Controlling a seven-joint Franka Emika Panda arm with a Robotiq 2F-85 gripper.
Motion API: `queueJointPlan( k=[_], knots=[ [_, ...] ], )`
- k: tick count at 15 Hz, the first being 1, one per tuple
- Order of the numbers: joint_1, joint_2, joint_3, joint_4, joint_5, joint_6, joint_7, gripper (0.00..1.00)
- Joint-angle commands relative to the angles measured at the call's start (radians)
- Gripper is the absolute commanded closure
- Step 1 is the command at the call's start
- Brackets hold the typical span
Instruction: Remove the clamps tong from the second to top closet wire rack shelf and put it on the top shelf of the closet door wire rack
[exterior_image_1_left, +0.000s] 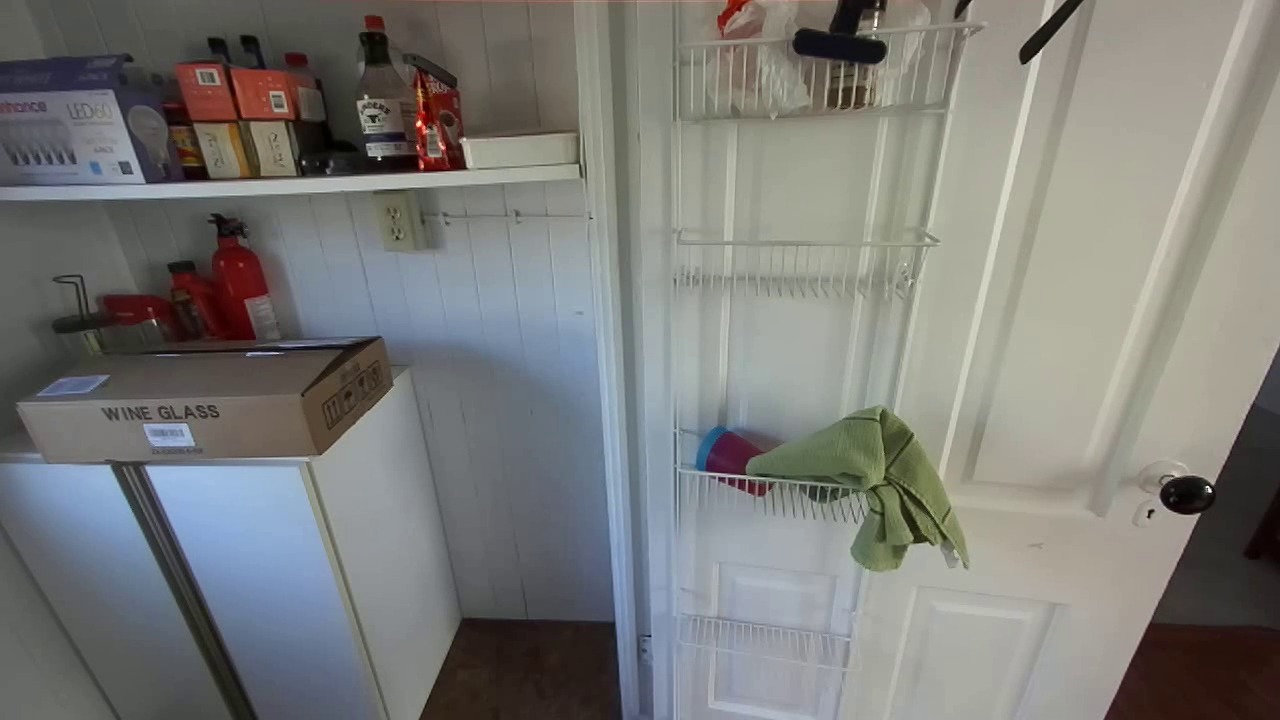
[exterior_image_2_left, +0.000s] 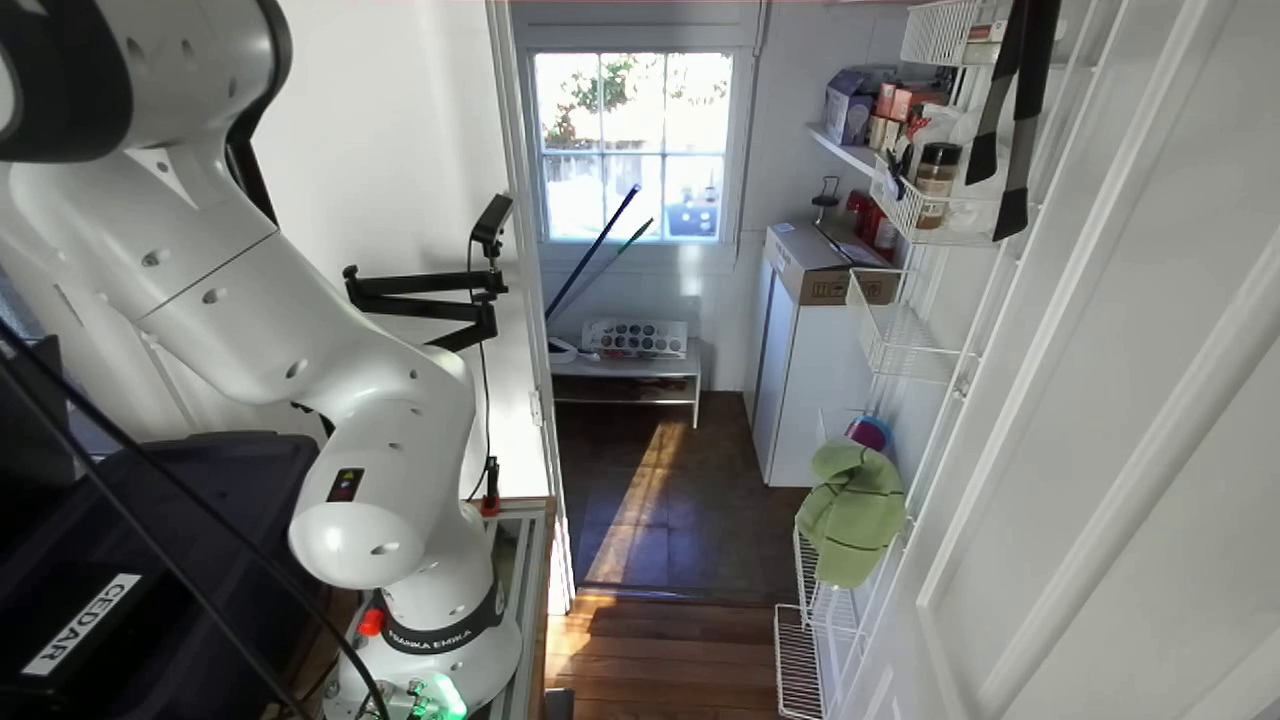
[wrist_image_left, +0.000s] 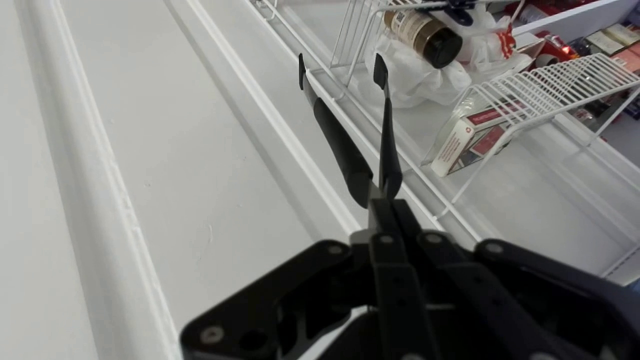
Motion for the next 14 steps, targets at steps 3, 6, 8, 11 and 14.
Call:
queueJointPlan(
  k=[3,6,8,11,14],
  knots=[
    [-0.002,0.03,0.024,0.03,0.014,-0.053,0.046,0.99],
    [-0.003,0.042,0.04,0.03,0.009,-0.072,0.059,0.99],
    [-0.006,0.054,0.053,0.036,-0.005,-0.081,0.066,0.99],
    [-0.009,0.076,0.072,0.047,-0.027,-0.081,0.071,0.99],
    [-0.008,0.099,0.086,0.059,-0.044,-0.084,0.074,0.99]
  ],
)
